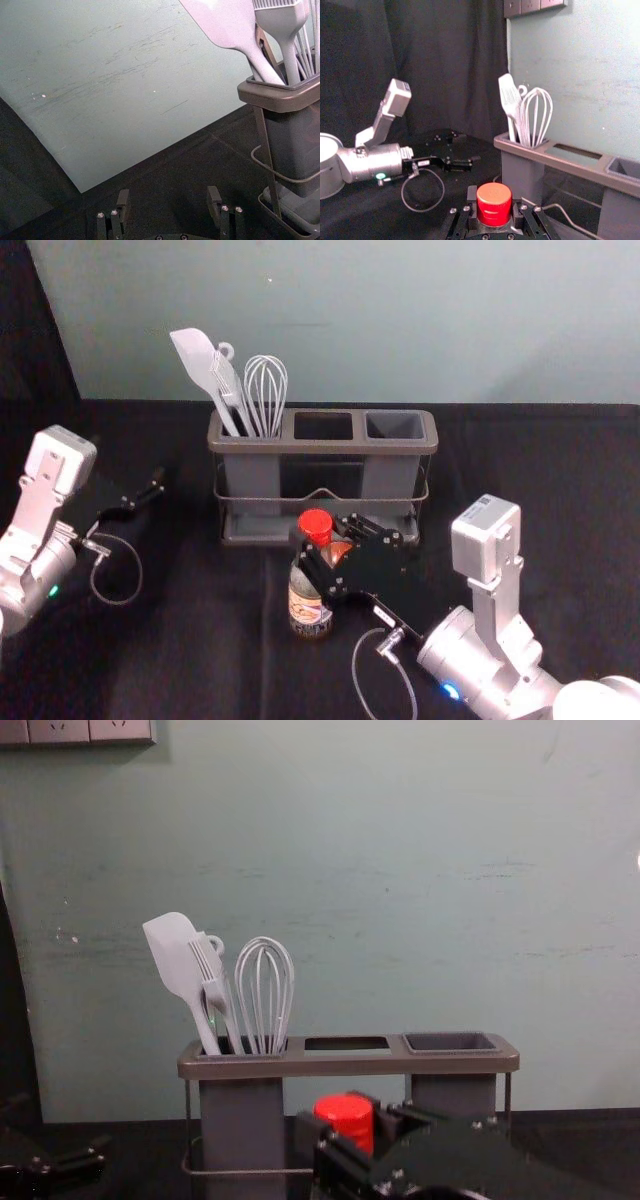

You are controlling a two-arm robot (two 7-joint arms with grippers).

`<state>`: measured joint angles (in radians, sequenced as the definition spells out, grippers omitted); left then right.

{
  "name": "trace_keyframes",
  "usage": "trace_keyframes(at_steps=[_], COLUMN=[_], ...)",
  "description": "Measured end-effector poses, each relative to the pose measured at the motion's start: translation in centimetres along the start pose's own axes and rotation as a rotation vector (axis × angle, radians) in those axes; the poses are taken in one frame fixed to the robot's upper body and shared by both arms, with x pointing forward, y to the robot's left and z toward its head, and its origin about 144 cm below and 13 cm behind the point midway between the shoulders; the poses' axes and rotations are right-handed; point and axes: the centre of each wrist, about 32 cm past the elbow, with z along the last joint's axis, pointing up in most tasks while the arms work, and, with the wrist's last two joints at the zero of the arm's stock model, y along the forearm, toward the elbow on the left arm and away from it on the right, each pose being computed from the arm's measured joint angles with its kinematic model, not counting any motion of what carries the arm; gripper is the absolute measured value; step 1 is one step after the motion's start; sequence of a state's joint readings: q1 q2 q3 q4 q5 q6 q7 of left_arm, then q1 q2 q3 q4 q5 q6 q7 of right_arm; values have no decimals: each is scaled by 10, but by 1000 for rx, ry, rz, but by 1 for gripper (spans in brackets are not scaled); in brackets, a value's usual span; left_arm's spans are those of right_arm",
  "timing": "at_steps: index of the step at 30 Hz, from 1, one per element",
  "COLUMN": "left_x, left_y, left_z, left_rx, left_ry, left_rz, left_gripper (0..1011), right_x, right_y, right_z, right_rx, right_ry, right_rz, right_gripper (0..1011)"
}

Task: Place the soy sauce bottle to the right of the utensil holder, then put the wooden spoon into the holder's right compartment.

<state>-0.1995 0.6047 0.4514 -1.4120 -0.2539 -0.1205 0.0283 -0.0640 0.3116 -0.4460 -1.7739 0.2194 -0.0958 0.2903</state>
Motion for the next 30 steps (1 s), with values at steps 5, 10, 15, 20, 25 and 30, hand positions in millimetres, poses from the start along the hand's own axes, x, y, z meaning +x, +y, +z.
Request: trace_keyframes(at_steps=[5, 10, 15, 20, 25, 30], left_x=[0, 0, 0, 0, 0, 0], left_y=[0, 0, 0, 0, 0, 0], left_z=[0, 0, 0, 0, 0, 0], left_rx=[0, 0, 0, 0, 0, 0], left_ry=[0, 0, 0, 0, 0, 0], left_rz=[0, 0, 0, 0, 0, 0], left_gripper=[1000, 1000, 1000, 1000, 1000, 1000], right_x=[0, 2, 8, 26, 45, 66], right_y=[-4, -13, -22, -39, -56, -73], right_z=[10, 24, 34, 40, 42, 41], right_rx=[32, 80, 102, 94, 64, 23], right_ry=[-1, -1, -13, -33, -56, -78], right_rz=[5, 2, -17, -68, -116, -171], right_gripper=[380, 380, 380, 380, 380, 380])
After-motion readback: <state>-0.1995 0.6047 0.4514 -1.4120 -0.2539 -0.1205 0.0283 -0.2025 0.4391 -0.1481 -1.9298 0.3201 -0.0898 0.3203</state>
